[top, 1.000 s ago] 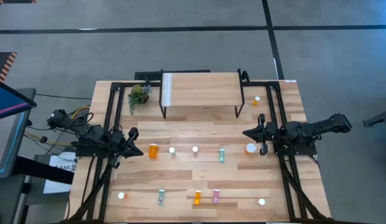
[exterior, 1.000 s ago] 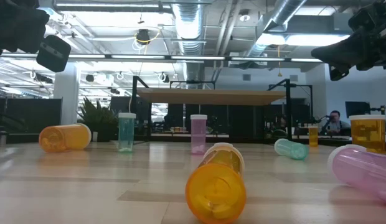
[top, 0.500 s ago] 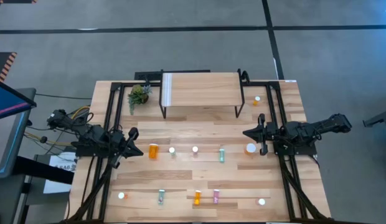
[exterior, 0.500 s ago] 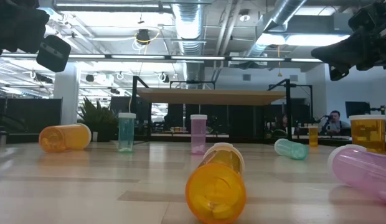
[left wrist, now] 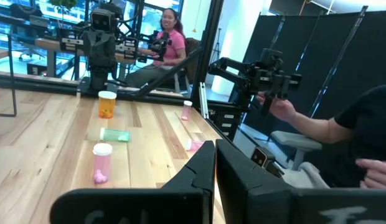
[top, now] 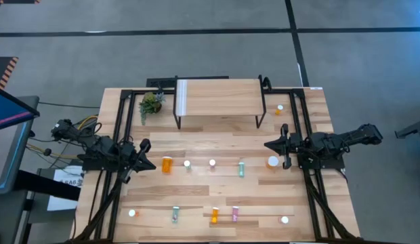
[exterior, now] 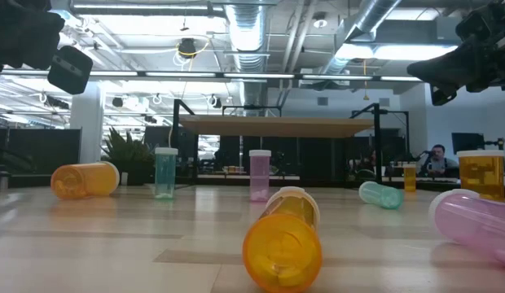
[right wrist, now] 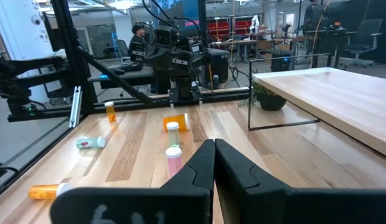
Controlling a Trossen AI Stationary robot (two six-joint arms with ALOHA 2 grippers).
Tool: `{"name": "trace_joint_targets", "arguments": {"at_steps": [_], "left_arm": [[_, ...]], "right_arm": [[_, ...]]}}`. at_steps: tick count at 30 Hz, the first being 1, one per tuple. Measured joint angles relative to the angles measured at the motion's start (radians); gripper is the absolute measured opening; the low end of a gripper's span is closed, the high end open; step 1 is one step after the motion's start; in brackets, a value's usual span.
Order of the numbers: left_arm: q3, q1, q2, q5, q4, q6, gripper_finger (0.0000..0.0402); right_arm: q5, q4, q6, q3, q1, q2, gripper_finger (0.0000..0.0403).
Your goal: Pick and place medicine bottles onto shelf by color
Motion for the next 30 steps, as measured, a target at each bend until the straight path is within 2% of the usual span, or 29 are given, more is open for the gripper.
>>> {"name": "trace_joint_targets", "arguments": {"at_steps": [9, 13, 19, 24, 30], "left_arm": [[0.000, 0.000, 0.000, 0.000, 0.000, 0.000, 0.0000], [0.000, 0.000, 0.000, 0.000, 0.000, 0.000, 0.0000], [0.000, 0.000, 0.000, 0.000, 0.000, 0.000, 0.0000], [0.000, 0.000, 0.000, 0.000, 0.000, 0.000, 0.0000], [0.000, 0.000, 0.000, 0.000, 0.000, 0.000, 0.0000]], "right_arm": [[0.003, 0.000, -0.002, 0.000, 0.000, 0.000, 0.0033], [0.006, 0.000, -0.057, 0.000, -0.001, 0.000, 0.0033], [0.006, 0.002, 0.004, 0.000, -0.001, 0.000, 0.0033], [0.006, 0.019, -0.056, -0.001, -0.001, 0.000, 0.0033], [0.006, 0.026, -0.045, -0.001, -0.001, 0.000, 0.0033]]}}
